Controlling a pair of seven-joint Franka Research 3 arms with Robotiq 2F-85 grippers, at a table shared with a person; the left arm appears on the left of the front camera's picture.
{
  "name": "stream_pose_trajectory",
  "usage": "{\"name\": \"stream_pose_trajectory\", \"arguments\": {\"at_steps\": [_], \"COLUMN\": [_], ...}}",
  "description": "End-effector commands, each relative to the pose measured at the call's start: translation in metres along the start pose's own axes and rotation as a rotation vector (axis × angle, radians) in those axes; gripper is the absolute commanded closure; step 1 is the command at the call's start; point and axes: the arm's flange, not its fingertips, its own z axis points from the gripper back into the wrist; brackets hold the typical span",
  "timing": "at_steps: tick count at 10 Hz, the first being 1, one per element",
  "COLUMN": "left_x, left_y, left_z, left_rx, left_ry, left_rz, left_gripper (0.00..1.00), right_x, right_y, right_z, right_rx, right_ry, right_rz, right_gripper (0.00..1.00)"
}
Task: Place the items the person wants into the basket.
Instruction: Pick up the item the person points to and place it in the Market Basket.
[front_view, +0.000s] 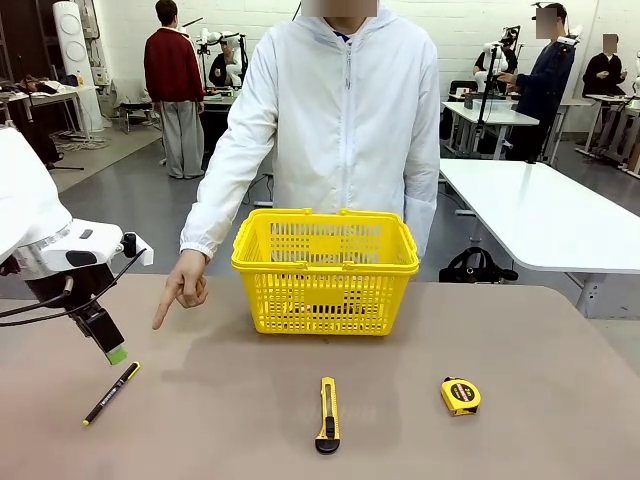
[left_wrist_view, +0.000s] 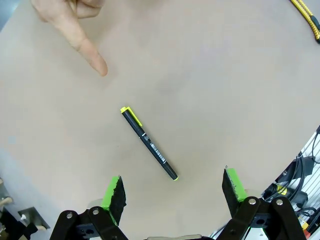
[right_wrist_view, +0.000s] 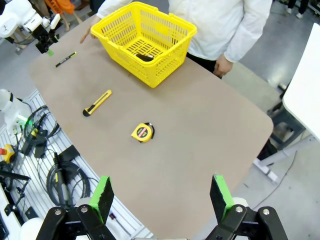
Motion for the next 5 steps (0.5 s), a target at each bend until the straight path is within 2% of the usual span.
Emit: {"name": "stream_pose_trajectory", "arguments": {"at_steps": [1, 3, 5], "left_x": [0.001, -0.002, -0.004], "left_y": [-0.001, -0.011, -0.01], "left_z": [-0.019, -0.05, -0.072], "left_rx": [0.067, 0.156, 0.133], "left_ry": [0.004, -0.007, -0.003], "left_rz": [0.053, 0.135, 0.242], "left_gripper": [0.0, 0.0, 0.0], "right_x": [0.0, 0.0, 0.0], "right_y": [0.0, 0.0, 0.0], "right_z": [-0.002, -0.002, -0.002], "right_rx": [0.023, 0.023, 0.023], "right_ry": [-0.012, -0.012, -0.012], "right_rz": [0.008, 0.008, 0.008], "right_gripper": [0.0, 0.0, 0.0]}}
